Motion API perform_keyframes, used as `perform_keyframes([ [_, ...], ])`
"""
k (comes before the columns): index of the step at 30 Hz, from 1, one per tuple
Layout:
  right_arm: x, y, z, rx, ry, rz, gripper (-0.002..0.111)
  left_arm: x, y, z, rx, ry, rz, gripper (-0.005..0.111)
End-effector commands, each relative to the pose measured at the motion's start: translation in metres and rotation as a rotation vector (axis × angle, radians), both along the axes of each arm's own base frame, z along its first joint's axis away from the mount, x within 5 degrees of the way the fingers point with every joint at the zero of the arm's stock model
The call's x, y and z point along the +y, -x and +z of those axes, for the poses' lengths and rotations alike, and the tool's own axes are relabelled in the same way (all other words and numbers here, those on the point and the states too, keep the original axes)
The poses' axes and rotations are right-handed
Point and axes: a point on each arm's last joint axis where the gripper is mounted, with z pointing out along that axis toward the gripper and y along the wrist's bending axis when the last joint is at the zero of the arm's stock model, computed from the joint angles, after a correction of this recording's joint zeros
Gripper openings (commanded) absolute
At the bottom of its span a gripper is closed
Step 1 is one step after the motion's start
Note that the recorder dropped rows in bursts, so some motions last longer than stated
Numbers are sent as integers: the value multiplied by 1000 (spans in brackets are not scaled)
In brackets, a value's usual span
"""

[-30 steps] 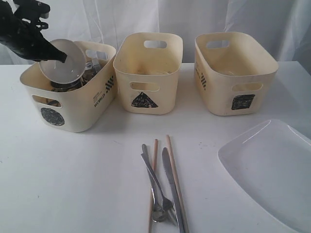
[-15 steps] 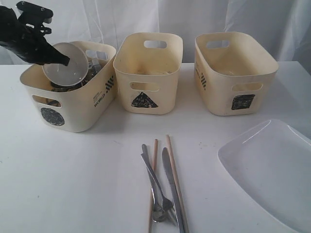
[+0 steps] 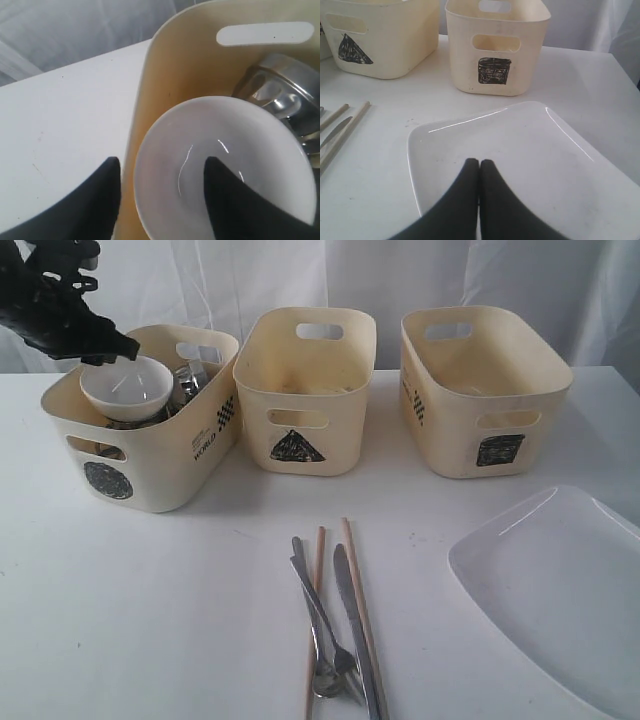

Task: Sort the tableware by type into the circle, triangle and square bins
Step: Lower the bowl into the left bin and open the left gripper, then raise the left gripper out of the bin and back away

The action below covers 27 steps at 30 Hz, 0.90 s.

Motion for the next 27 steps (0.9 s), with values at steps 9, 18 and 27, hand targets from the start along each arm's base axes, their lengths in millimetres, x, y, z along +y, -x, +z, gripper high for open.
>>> perform_keyframes([
  [9,0,0,0,-11,1,2,0,9,68,87,29,82,33,40],
  [18,0,0,0,-11,1,2,0,22,153,136,-89,115,19,25],
  [27,0,0,0,-11,1,2,0,35,249,132,-235,202,17,25],
])
